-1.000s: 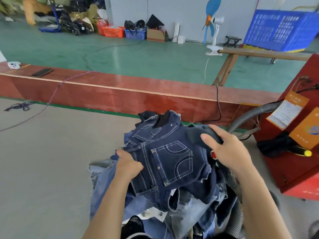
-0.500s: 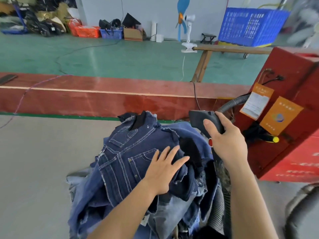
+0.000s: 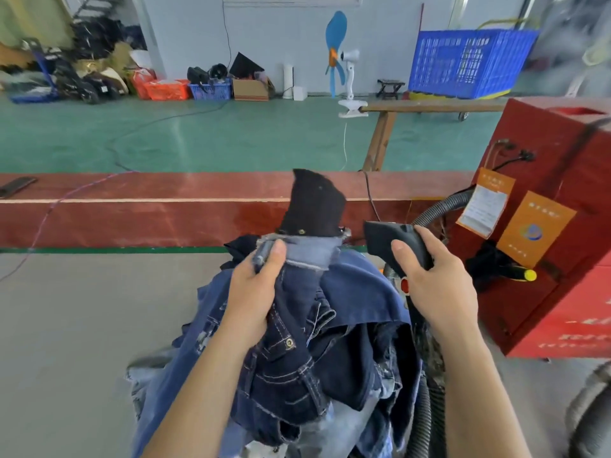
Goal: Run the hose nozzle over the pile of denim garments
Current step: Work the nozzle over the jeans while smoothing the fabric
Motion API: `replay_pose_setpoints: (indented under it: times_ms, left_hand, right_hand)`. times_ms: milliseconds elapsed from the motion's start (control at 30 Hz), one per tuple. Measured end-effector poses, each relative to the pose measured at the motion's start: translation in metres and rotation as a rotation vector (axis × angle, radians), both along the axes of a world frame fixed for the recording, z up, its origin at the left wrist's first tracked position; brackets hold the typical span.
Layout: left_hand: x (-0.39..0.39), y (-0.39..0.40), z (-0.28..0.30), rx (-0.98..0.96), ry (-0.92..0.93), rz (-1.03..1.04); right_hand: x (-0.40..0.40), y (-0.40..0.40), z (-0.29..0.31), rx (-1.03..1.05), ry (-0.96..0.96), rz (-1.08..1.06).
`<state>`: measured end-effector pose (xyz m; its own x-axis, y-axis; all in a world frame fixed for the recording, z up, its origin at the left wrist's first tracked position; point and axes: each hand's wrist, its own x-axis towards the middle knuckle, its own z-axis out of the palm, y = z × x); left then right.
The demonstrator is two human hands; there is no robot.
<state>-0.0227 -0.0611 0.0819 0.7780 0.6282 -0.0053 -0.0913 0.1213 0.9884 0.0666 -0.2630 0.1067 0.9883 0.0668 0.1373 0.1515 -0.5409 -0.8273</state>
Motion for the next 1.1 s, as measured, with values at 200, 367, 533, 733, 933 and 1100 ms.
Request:
replay_pose_setpoints:
  times_ms: [200, 367, 533, 733, 933, 1100]
  left_hand:
    - [-0.029, -0.018, -0.03, 0.421, 0.662, -0.267]
    - [-0.029, -0.03, -0.029, 0.584, 0.86, -0.288]
    - [-0.02, 0.004, 0.03, 0.726, 0.521, 0.175]
    - [-0.011, 0.026, 0.16, 1.472, 0.244, 0.238]
    - [-0.006, 0.014, 0.278, 1.79, -0.184, 0.259]
    - [0.021, 0.034, 0.309, 1.767, -0.197, 0.206]
  right_hand:
    - [-0.003, 0.004, -0.001, -0.032, 0.017, 0.008]
    - [-0.004, 0.007, -0.003, -0.067, 0.029, 0.009]
    - [-0.005, 0.006, -0.002, -0.112, 0.041, -0.006]
    - [-0.008, 0.011, 0.002, -0.128, 0.07, -0.003]
    - [-0.013, 0.012, 0.006, -0.159, 0.11, 0.015]
    - [-0.01, 0.001, 0.006, -0.265, 0.132, 0.055]
